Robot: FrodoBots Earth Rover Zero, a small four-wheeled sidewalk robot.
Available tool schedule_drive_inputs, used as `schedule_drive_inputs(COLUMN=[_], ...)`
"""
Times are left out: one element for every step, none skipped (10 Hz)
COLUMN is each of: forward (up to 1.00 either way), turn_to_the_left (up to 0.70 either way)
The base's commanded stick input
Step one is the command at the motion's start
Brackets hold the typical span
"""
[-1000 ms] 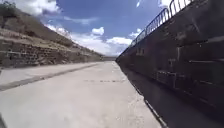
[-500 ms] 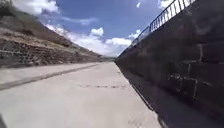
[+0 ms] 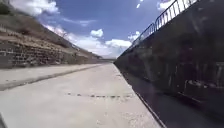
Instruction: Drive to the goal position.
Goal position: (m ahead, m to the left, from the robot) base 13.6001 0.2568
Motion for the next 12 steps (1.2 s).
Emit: schedule_drive_inputs(forward=[1.0,1.0,1.0,1.0,1.0,1.0,1.0,1.0,1.0,1.0,1.0,1.0], turn_to_the_left=[0.0,0.0,0.0,0.0,0.0,0.0,0.0,0.0,0.0,0.0,0.0,0.0])
